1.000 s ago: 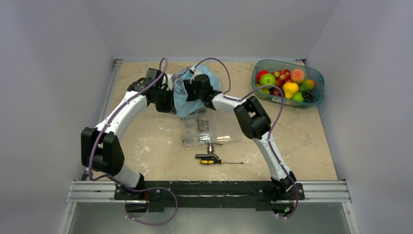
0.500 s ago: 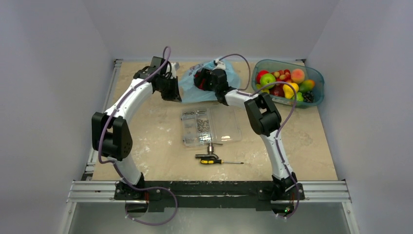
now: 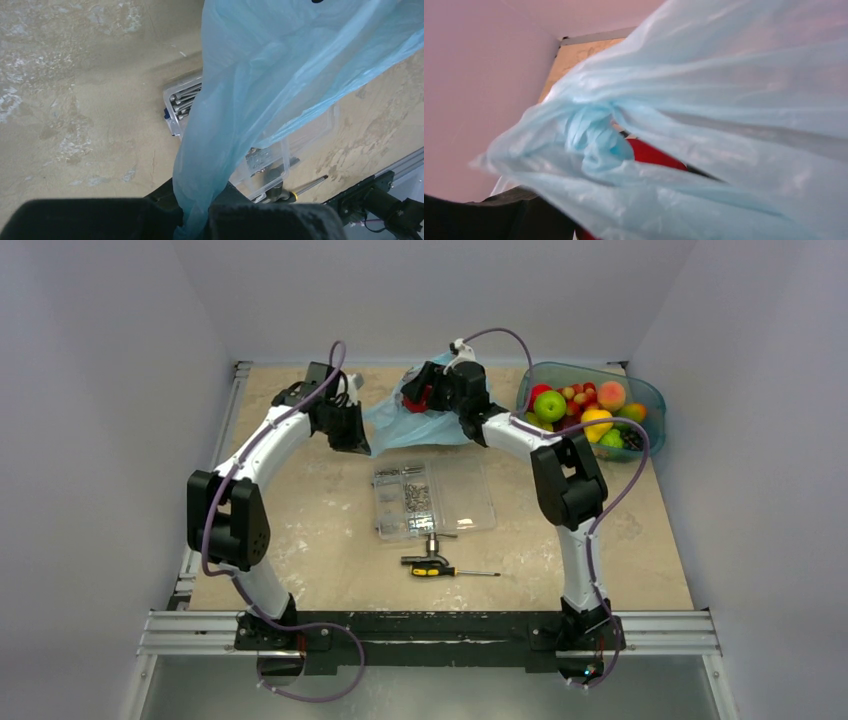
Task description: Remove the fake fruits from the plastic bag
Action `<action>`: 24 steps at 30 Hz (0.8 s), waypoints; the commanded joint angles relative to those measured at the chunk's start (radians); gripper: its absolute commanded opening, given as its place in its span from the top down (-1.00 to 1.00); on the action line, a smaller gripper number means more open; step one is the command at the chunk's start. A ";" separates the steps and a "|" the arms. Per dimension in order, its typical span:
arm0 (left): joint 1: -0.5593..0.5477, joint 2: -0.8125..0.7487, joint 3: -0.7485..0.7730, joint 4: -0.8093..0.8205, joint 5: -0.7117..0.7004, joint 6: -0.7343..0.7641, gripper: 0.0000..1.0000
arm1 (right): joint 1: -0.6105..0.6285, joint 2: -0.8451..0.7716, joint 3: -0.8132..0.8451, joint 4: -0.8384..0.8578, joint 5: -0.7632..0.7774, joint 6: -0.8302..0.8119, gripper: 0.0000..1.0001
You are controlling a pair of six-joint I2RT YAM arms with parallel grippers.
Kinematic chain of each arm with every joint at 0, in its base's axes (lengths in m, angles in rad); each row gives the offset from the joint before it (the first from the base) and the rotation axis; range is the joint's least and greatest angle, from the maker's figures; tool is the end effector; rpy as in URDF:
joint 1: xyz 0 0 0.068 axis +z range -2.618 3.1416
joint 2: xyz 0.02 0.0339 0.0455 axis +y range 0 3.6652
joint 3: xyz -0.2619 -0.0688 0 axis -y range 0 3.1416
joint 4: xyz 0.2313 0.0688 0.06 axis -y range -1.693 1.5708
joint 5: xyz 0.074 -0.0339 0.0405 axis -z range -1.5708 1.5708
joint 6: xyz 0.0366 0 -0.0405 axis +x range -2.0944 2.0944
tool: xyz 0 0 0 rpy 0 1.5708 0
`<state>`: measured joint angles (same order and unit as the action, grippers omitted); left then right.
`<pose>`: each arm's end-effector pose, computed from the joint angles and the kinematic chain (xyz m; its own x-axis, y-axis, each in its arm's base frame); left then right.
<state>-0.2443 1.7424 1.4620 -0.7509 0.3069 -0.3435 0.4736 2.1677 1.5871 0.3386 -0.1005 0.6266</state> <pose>0.3462 -0.0977 0.2718 -0.9122 -0.1035 -0.3964 0.0785 0.9055 -0.4171 0.4439 0.2316 0.2269 -0.4897 0.4046 -0.7723 -0.3127 0.7453 0.5888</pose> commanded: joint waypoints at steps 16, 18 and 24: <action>-0.039 0.072 0.034 -0.004 0.074 -0.039 1.00 | 0.025 0.021 0.181 -0.367 0.017 -0.207 -0.97; -0.039 0.077 0.037 -0.006 0.079 -0.041 1.00 | 0.025 -0.008 0.176 -0.413 0.032 -0.231 -0.98; -0.039 0.082 0.030 0.021 0.138 -0.056 1.00 | 0.021 -0.116 0.086 -0.310 -0.166 -0.242 -0.98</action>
<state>-0.2783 1.8187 1.4620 -0.7578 0.3733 -0.3790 0.4957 2.1925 1.7325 -0.0666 -0.1112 0.4145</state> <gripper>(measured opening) 0.008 0.987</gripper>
